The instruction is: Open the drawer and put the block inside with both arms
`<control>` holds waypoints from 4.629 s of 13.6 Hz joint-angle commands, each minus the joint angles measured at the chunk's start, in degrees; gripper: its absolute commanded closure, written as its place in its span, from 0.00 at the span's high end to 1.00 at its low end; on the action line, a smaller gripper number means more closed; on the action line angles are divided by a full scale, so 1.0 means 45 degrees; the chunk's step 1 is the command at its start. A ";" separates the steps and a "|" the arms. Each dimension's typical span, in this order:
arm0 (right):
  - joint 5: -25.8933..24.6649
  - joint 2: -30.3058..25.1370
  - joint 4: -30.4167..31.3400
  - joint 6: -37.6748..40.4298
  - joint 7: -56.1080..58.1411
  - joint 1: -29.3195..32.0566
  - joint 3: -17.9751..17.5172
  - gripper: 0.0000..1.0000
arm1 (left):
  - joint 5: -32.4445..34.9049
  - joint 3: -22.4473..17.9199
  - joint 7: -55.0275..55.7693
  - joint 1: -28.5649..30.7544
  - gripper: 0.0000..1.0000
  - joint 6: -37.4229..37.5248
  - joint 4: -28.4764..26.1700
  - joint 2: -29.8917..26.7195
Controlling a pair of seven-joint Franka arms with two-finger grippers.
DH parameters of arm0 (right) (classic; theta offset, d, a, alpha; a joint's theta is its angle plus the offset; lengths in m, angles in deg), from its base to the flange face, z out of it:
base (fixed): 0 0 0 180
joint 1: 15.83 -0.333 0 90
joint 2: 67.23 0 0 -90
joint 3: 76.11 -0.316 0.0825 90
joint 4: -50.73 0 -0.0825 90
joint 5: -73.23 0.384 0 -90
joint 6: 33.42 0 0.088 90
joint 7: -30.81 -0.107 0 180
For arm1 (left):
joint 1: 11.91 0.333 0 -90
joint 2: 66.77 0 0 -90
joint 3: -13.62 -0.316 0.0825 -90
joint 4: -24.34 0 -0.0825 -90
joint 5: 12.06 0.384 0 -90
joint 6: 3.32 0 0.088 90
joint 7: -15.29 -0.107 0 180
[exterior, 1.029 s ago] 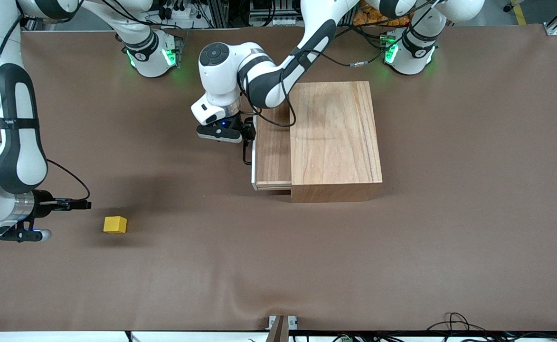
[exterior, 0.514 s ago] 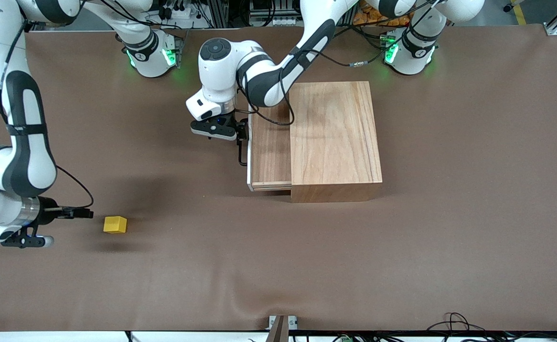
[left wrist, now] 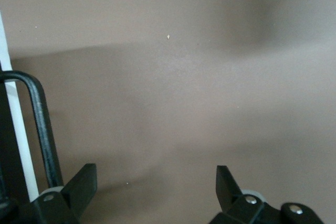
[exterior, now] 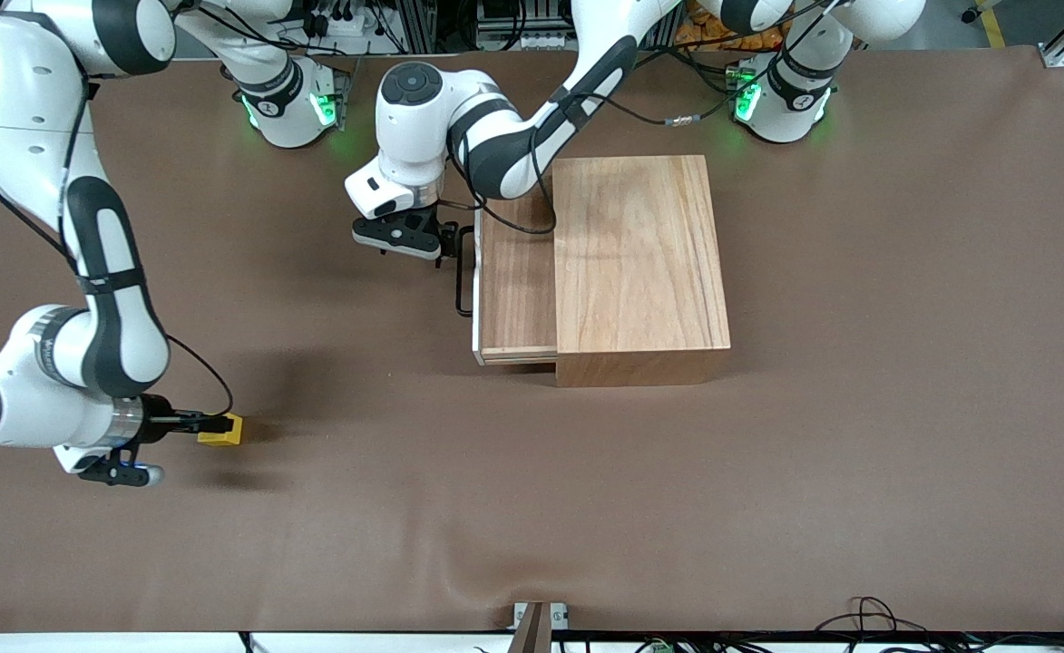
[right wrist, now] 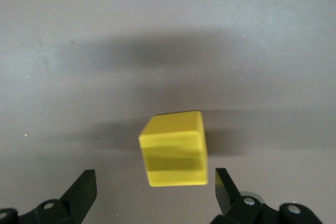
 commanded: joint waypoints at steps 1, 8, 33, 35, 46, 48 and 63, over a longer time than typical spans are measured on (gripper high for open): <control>-0.1064 0.0171 -0.0300 -0.0622 -0.0147 -0.0107 0.0045 1.00 | -0.0291 -0.0034 -0.0236 0.0236 1.00 0.1505 0.0008 -0.1195; -0.1224 0.0541 0.0032 -0.1055 0.0087 -0.0244 0.0025 1.00 | -0.0193 -0.0288 -0.0352 0.2476 1.00 0.7615 -0.0323 -0.5802; 0.0241 -0.4631 0.0032 0.5291 -0.7540 -0.3579 -0.0209 0.08 | -0.0115 0.0567 -0.8419 1.2834 1.00 1.0243 -0.4738 -1.0965; 0.0241 -0.5003 0.0032 0.5447 -0.9978 -0.4459 -0.0209 0.08 | 0.0001 0.1039 -0.8419 1.2854 1.00 0.9988 -0.4932 -1.1082; 0.0944 -0.4751 0.0829 0.3230 -1.9649 -0.8133 -0.0189 0.08 | 0.0002 0.1158 -0.9279 1.2952 1.00 0.9538 -0.5890 -1.1551; 0.0925 -0.4771 0.1495 0.1802 -2.1526 -0.8561 -0.0189 0.08 | 0.0002 0.1158 -0.9278 1.2971 1.00 0.9538 -0.5910 -1.1551; 0.0515 -0.4046 0.4537 -0.3588 -2.6924 -1.0615 -0.0131 0.03 | -0.0018 0.1060 -0.9279 1.3205 1.00 0.9499 -0.5910 -1.1726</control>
